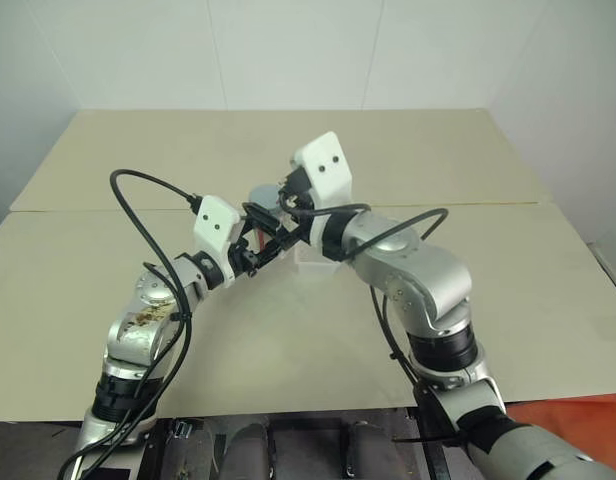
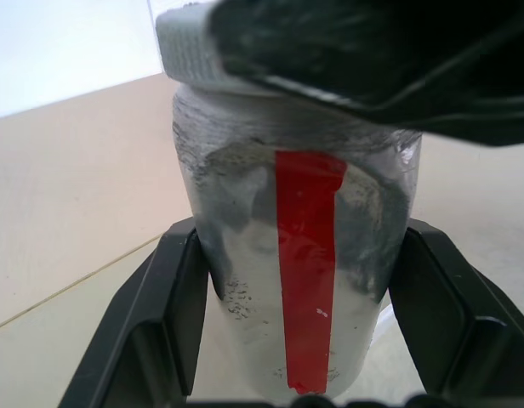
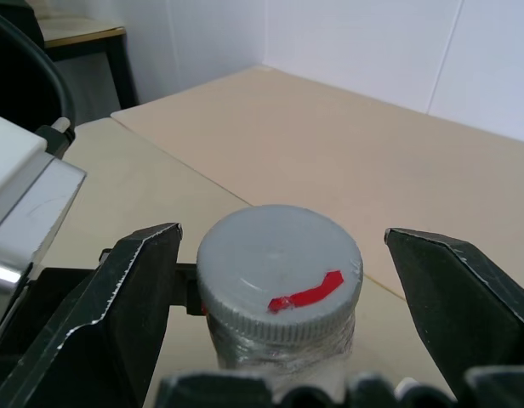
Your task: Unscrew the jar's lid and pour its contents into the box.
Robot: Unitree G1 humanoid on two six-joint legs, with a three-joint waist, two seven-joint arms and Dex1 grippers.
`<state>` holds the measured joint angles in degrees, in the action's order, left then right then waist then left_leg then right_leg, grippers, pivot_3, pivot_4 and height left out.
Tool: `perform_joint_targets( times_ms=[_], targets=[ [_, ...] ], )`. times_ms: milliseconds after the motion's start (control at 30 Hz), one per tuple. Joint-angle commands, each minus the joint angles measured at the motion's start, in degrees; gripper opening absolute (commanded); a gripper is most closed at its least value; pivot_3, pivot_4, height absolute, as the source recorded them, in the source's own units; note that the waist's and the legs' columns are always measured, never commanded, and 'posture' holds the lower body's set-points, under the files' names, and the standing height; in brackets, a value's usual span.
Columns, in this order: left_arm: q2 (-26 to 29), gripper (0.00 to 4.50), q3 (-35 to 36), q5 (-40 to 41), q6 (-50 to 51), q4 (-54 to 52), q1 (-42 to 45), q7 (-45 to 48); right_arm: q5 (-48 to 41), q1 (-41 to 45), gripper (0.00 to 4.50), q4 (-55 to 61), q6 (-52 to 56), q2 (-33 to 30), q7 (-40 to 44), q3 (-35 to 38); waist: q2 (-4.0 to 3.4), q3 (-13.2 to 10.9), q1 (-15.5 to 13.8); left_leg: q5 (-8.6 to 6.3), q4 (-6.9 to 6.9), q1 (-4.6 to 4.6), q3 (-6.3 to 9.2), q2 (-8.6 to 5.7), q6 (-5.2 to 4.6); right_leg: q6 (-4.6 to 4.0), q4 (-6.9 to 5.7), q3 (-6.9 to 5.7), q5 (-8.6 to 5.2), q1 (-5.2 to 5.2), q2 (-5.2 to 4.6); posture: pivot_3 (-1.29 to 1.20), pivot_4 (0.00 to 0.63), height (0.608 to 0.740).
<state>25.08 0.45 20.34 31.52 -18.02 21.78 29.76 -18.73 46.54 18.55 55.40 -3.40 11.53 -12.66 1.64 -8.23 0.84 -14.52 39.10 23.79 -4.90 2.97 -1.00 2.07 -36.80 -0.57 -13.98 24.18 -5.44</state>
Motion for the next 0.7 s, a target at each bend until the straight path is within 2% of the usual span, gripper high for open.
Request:
perform_joint_targets(
  times_ms=[33, 167, 267, 367, 400, 700],
  targets=[
    [0.2, 2.77, 0.5, 0.4, 0.1, -3.2, -0.4, -0.2, 0.3, 1.5, 4.49, 1.3, 0.2, 0.8, -0.2, 0.5, 0.0, 0.0, 0.0, 0.0, 0.0, 0.0, 0.0, 0.0, 0.0, 0.0, 0.0, 0.0, 0.0, 0.0, 0.0, 0.0, 0.15, 0.74],
    [0.2, 2.77, 0.5, 0.5, 0.5, -3.7, -0.8, -0.2, 0.3, 1.7, 4.49, 0.8, 0.3, 1.4, -0.4, 0.9, 0.0, 0.0, 0.0, 0.0, 0.0, 0.0, 0.0, 0.0, 0.0, 0.0, 0.0, 0.0, 0.0, 0.0, 0.0, 0.0, 0.15, 0.74],
    [0.2, 2.77, 0.4, 0.5, 0.8, -4.2, -1.1, -0.1, 0.3, 1.8, 3.95, 0.8, 0.2, 1.1, 0.0, 0.8, 0.0, 0.0, 0.0, 0.0, 0.0, 0.0, 0.0, 0.0, 0.0, 0.0, 0.01, 0.0, 0.0, 0.0, 0.0, 0.0, 0.15, 0.74],
    [0.3, 2.77, 0.4, 0.4, 1.0, -4.5, -1.5, 0.0, 0.0, 1.8, 2.95, 0.9, 0.2, 0.9, 0.5, 0.8, 0.0, 0.0, 0.0, 0.0, -0.01, 0.0, 0.01, 0.0, 0.0, 0.0, 0.0, 0.0, 0.0, 0.01, 0.0, 0.0, 0.15, 0.74],
    [0.3, 2.77, 0.4, 0.5, 1.0, -4.5, -1.4, 0.1, 0.0, 1.8, 2.74, 0.9, 0.1, 0.8, 0.7, 0.8, 0.0, 0.0, 0.0, 0.0, -0.02, 0.0, 0.01, 0.0, 0.0, 0.0, 0.01, 0.0, 0.0, 0.0, 0.0, 0.0, 0.15, 0.74],
    [0.8, 2.77, 0.8, 0.5, -2.4, -3.4, -1.1, 2.7, -1.9, 1.0, 2.74, 0.6, -0.2, -1.8, 5.4, 1.2, 0.0, 0.0, 0.0, 0.0, -0.02, 0.0, 0.01, 0.0, 0.0, 0.0, 0.01, 0.0, 0.0, 0.0, 0.0, 0.0, 0.15, 0.74]
  ],
)
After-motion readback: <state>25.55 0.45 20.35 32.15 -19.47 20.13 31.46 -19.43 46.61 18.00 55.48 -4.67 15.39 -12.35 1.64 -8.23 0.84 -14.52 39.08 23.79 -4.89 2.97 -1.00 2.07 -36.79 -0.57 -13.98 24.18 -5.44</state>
